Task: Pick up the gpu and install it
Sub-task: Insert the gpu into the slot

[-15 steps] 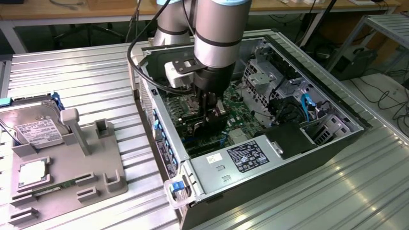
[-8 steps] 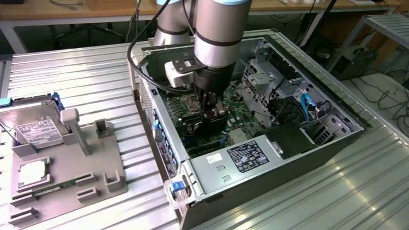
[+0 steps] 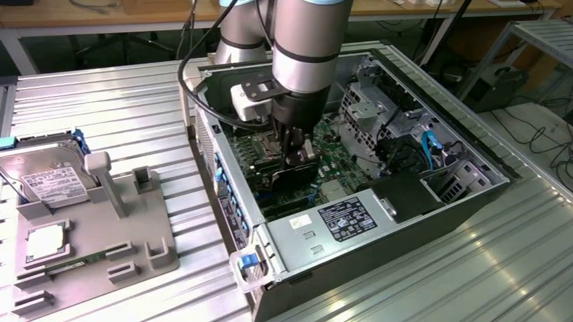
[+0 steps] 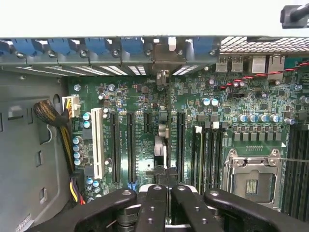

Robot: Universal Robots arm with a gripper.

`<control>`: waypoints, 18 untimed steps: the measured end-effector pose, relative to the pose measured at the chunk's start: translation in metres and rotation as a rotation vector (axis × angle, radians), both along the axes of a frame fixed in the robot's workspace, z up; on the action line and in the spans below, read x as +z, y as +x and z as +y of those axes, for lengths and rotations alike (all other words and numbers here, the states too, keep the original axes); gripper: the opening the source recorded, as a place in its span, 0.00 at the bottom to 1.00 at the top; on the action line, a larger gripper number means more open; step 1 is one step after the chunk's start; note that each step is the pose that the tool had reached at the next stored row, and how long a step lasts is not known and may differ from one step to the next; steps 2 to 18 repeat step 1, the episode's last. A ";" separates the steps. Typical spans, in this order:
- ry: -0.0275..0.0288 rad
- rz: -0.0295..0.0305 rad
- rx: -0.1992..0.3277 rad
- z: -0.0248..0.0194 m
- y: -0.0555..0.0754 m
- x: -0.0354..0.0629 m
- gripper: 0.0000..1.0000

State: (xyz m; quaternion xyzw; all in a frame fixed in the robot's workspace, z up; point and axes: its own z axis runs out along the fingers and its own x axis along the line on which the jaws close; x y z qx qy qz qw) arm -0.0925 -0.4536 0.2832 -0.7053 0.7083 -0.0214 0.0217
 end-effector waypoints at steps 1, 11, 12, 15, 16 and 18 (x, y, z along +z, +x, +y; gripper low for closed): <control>0.0000 0.0000 0.000 0.0000 0.000 0.0001 0.11; 0.0000 0.0000 0.000 0.0000 0.000 0.0001 0.11; 0.0000 0.0000 0.000 0.0000 0.000 0.0001 0.11; 0.0000 0.0000 0.000 0.0000 0.000 0.0001 0.11; 0.0000 0.0000 0.000 0.0000 0.000 0.0001 0.11; 0.0000 0.0000 0.000 0.0000 0.000 0.0001 0.11</control>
